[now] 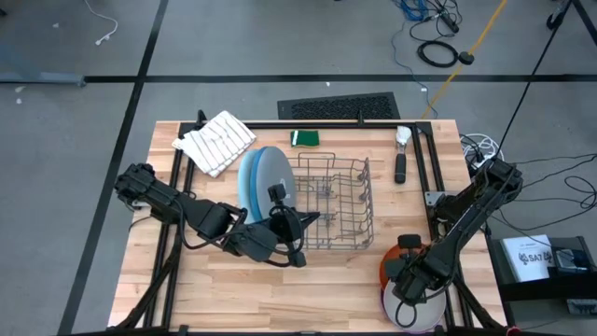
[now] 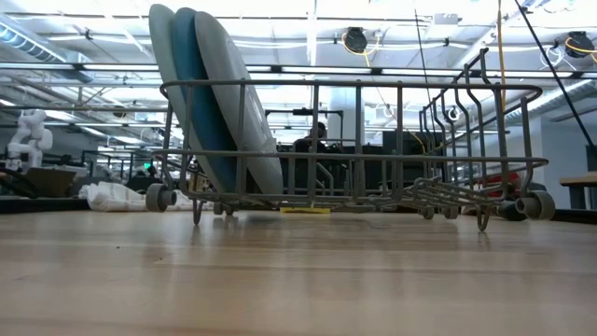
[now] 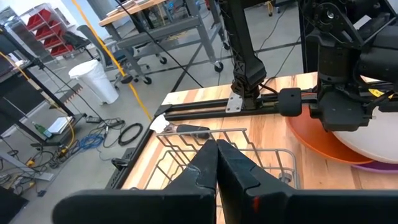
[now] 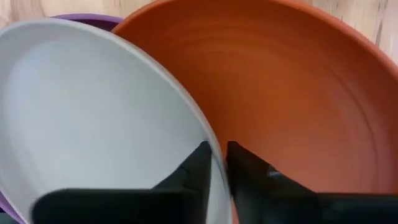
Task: Sort dishes
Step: Put the white plate into the dish rack
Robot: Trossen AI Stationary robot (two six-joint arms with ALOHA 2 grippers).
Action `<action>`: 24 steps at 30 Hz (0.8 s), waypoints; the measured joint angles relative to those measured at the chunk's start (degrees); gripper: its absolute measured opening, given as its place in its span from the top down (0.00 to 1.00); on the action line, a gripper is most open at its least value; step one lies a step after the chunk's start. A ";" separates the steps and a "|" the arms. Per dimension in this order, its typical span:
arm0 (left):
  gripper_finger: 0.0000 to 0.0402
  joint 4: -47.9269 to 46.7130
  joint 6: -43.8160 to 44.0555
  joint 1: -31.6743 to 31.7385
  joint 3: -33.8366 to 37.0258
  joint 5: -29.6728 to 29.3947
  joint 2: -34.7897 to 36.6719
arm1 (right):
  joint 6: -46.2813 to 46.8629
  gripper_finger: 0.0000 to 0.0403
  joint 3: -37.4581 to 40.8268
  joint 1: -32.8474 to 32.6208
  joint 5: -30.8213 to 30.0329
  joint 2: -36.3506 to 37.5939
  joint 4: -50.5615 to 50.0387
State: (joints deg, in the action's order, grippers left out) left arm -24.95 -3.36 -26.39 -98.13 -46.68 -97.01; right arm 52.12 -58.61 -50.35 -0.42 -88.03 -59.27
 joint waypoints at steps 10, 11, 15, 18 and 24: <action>0.99 0.00 0.00 0.00 0.00 0.00 0.00 | 1.20 0.99 0.00 0.00 -0.70 0.04 -0.76; 0.99 0.00 -0.02 0.00 0.00 0.00 0.00 | 1.16 0.99 0.00 0.00 -0.70 0.04 -0.86; 0.99 0.02 -0.02 0.00 0.00 0.00 0.00 | 0.51 0.99 0.00 0.00 -0.70 0.29 -1.23; 0.99 0.01 -0.02 0.00 0.00 0.00 0.00 | 0.34 0.99 0.00 0.00 -0.79 1.17 -2.11; 0.99 0.01 -0.02 0.02 0.00 -0.02 0.00 | -0.79 1.00 -4.03 -0.01 -2.10 2.27 -9.12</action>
State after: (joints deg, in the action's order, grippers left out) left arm -24.94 -3.38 -26.37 -98.13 -46.70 -97.01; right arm 51.34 -62.64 -50.35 -2.52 -85.76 -68.39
